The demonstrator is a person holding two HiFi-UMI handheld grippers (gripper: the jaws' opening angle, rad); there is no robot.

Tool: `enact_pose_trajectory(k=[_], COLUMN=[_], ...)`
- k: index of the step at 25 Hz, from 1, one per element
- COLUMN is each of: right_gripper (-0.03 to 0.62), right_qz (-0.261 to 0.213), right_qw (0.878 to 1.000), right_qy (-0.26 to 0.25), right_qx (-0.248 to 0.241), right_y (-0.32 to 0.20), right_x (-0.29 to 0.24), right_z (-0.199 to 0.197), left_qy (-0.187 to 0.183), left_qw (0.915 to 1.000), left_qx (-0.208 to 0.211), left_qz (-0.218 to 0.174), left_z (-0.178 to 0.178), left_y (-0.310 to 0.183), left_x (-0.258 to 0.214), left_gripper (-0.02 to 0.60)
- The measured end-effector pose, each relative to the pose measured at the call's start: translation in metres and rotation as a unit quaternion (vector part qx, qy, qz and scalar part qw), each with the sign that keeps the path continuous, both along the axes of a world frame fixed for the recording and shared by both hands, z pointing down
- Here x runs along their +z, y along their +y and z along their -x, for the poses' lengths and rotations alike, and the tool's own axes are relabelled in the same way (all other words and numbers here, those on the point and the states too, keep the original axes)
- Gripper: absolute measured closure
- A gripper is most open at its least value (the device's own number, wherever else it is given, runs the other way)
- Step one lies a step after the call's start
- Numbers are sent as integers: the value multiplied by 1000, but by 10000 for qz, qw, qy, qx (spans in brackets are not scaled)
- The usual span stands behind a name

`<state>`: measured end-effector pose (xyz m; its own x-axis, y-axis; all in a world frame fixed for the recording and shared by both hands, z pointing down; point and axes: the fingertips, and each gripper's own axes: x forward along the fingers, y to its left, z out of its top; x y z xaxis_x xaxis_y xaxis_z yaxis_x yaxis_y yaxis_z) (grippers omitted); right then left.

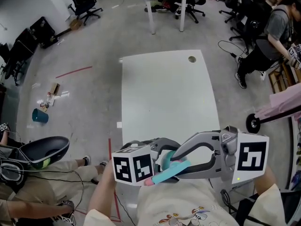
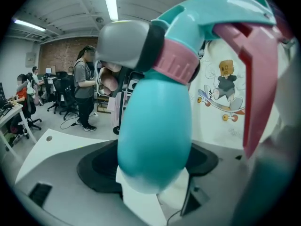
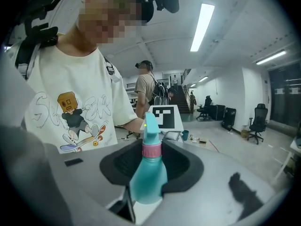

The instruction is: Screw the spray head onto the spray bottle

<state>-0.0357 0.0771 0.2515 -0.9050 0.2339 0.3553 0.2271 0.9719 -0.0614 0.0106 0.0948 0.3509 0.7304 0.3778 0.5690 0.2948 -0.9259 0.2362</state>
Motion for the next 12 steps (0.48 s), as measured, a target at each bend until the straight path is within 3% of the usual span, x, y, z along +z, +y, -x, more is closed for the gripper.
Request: enact_pose_trajectory(k=[3,8,12], right_gripper=[464,464,464], right_qz=[67,472,875], right_qw=[9997,9944,9866], right_qy=[-156,-840,-1348], right_qx=[180,441,276], right_y=[-3,-13,-13], right_x=[-3,-17,-30], right_z=[1,0,-3], left_qy=[134,562,831], left_qw=[9997,9978,9962], left_qx=[-187,-346,-234], left_qz=[-39,74,131], left_z=[0,-6,-9], left_y=[-5,-12,-8], left_x=[-3,-15,-28], left_gripper=[178,178,178])
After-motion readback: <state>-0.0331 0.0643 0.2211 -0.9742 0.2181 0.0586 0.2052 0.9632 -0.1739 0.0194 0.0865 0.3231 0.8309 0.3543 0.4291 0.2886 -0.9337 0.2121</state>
